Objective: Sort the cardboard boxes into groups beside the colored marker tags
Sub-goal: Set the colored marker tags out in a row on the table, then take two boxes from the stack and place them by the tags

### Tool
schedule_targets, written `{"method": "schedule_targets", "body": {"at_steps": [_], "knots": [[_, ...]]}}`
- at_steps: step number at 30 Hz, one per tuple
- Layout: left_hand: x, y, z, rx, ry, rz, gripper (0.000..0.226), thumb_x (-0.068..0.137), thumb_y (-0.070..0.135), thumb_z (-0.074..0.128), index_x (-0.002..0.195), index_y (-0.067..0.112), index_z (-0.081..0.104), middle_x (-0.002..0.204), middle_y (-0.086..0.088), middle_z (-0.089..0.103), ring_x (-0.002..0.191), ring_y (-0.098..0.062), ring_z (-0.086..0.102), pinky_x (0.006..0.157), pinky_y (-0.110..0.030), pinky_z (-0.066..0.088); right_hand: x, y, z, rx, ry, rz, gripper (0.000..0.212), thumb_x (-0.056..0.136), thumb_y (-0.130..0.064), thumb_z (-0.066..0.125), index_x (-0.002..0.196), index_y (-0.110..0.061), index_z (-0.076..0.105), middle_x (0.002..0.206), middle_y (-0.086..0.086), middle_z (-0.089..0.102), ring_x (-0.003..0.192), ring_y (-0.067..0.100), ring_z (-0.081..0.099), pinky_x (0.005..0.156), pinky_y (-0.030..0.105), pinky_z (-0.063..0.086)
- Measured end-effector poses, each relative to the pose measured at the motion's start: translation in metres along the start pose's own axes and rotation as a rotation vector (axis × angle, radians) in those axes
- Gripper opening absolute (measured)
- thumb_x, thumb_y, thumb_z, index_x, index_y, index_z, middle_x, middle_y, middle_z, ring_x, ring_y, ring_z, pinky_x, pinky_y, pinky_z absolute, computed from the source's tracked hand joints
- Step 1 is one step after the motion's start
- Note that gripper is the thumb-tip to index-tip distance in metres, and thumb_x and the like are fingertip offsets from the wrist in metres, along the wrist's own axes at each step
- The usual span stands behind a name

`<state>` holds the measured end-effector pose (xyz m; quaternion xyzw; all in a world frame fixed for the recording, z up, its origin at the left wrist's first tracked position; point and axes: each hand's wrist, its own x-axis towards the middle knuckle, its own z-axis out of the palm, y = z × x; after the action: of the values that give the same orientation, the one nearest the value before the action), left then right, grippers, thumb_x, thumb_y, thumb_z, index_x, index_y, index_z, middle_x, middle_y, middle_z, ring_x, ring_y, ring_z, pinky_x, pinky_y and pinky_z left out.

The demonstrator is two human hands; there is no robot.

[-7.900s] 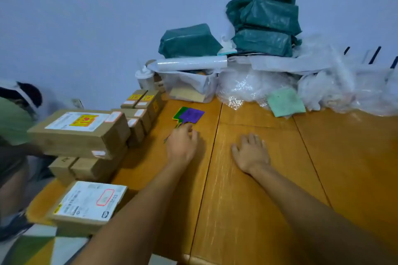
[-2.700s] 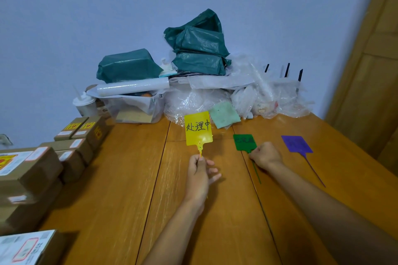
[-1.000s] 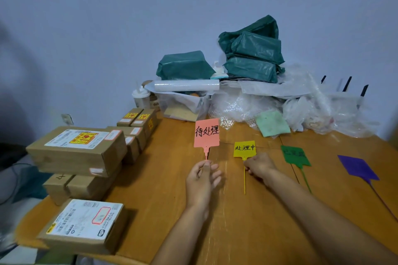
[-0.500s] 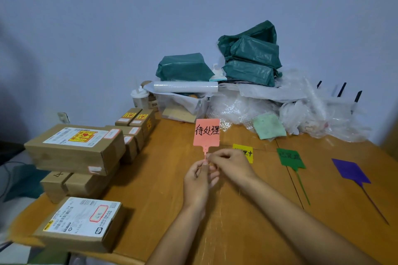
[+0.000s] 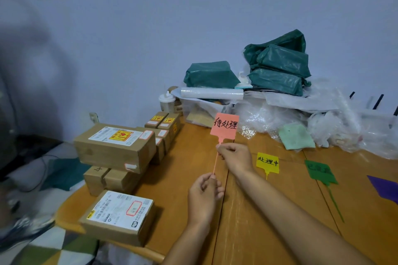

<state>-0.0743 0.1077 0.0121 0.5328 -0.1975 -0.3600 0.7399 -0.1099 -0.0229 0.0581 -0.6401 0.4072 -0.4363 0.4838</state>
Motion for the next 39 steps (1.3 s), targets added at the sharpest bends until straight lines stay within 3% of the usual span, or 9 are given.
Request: {"method": "schedule_targets", "body": {"at_steps": [5,10,14,17,22,26,30,33,39], "knots": [[-0.006,0.008,-0.026,0.015,0.074,-0.095,0.022,0.101,0.016,0.061,0.123,0.015,0.058,0.093,-0.020,0.075,0.074,-0.018,0.071,0.071,-0.030,0.063,0.031,0.019,0.027,-0.051,0.037,0.111,0.018,0.088,-0.017,0.077,0.072,-0.009,0.078,0.064,0.003,0.068,0.052,0.008,0.055,0.046,0.010,0.042],[-0.028,0.015,-0.041,0.010,0.036,-0.121,0.024,0.099,0.015,0.065,0.122,0.011,0.063,0.084,-0.015,0.073,0.067,-0.016,0.071,0.064,-0.028,0.063,0.058,0.058,0.043,-0.273,0.057,0.278,0.023,0.078,-0.026,0.078,0.061,-0.011,0.074,0.071,0.008,0.077,0.068,0.028,0.073,0.073,0.038,0.060],[-0.057,0.029,-0.051,-0.018,-0.061,-0.087,0.018,0.098,0.004,0.064,0.114,0.012,0.067,0.074,-0.009,0.069,0.062,-0.015,0.069,0.066,-0.030,0.061,0.064,0.076,0.045,-0.568,0.057,0.290,0.025,0.071,-0.030,0.075,0.083,-0.008,0.079,0.089,0.014,0.079,0.084,0.034,0.074,0.069,0.031,0.053],[-0.083,0.026,-0.075,0.121,-0.082,0.095,0.027,0.090,0.002,0.071,0.097,0.027,0.078,0.071,0.000,0.071,0.064,-0.013,0.068,0.070,-0.028,0.054,0.060,0.071,0.044,-0.678,0.042,0.266,0.031,0.070,-0.037,0.079,0.084,-0.009,0.079,0.088,0.014,0.077,0.081,0.033,0.073,0.065,0.030,0.049],[-0.095,0.031,-0.162,0.704,0.393,0.742,0.031,0.070,0.041,0.078,0.101,0.046,0.070,0.104,0.026,0.071,0.096,-0.004,0.067,0.080,-0.018,0.051,0.019,0.039,0.053,-0.655,0.142,-0.081,0.037,0.088,-0.044,0.054,0.063,-0.016,0.057,0.068,0.008,0.067,0.069,0.035,0.065,0.061,0.037,0.052],[-0.085,0.041,-0.209,1.001,0.501,0.452,0.092,0.052,0.077,0.075,0.135,0.048,0.049,0.160,0.012,0.031,0.149,-0.027,0.023,0.114,-0.048,0.030,-0.017,-0.023,0.099,-0.259,-0.191,-0.383,0.022,0.096,-0.052,0.056,0.104,-0.032,0.064,0.099,-0.004,0.066,0.096,0.015,0.062,0.077,0.033,0.048],[-0.077,0.046,-0.212,1.012,0.383,0.232,0.131,0.044,0.096,0.065,0.154,0.055,0.008,0.165,0.023,-0.026,0.156,-0.015,-0.016,0.125,-0.058,0.011,-0.026,-0.062,0.155,-0.171,-0.558,-0.300,0.087,0.068,-0.081,0.070,0.145,-0.057,0.037,0.153,-0.002,0.042,0.139,0.015,0.045,0.110,0.044,0.044],[-0.071,0.044,-0.210,1.060,0.347,0.151,0.139,0.038,0.103,0.056,0.155,0.051,0.002,0.167,0.018,-0.026,0.157,-0.016,-0.011,0.125,-0.059,0.002,-0.030,-0.065,0.174,-0.267,-0.688,-0.299,0.112,0.054,-0.084,0.076,0.151,-0.055,0.028,0.162,-0.006,0.033,0.146,0.018,0.037,0.116,0.051,0.039],[-0.074,0.032,-0.209,1.037,0.385,0.222,0.113,0.050,0.087,0.066,0.145,0.051,0.017,0.163,0.020,0.000,0.152,-0.021,0.013,0.125,-0.052,0.013,-0.037,-0.071,0.169,-0.327,-0.668,-0.367,0.101,0.067,-0.055,0.082,0.155,-0.033,0.037,0.155,-0.007,0.037,0.139,0.013,0.039,0.115,0.042,0.041]]}}
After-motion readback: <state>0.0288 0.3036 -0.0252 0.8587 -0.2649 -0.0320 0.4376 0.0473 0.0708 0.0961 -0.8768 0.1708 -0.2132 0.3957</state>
